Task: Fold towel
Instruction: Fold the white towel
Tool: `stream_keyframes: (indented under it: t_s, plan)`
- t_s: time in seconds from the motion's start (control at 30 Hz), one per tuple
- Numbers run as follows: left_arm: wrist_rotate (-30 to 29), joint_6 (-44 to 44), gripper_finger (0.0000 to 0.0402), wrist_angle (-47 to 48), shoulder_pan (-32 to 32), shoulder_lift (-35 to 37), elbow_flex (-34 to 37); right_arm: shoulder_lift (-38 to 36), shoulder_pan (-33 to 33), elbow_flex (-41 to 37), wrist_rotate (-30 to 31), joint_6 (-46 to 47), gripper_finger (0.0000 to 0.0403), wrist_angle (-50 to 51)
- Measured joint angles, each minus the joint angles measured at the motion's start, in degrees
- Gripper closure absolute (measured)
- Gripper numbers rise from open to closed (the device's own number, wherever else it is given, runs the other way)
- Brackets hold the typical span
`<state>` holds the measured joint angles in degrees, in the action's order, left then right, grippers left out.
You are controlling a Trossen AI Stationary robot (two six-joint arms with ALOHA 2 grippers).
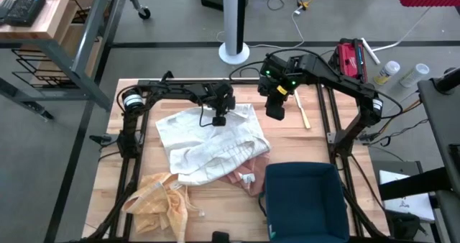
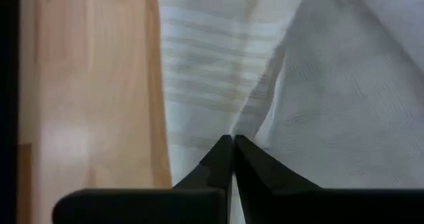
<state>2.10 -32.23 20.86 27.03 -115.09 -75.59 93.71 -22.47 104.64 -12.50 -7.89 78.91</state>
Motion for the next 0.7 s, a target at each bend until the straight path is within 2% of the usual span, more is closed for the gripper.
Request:
stream_keyframes:
  t_s: [0.17, 0.43, 0.7]
  plan:
    - [-4.07, -0.09, 0.04, 0.27, 0.51, 1.48, -1.45, 0.0, 0.09, 0.0, 0.0, 0.42, 0.0403, -0.02]
    - [-6.64, 1.52, 0.0399, -0.57, 4.22, 2.59, -7.19, 0.0, 0.09, 0.0, 0.0, 0.4, 0.0403, -0.01]
    - [-7.02, 4.36, 0.0377, -3.15, 8.91, 2.62, -7.29, 0.0, 0.09, 0.0, 0.02, 0.42, 0.0403, -0.02]
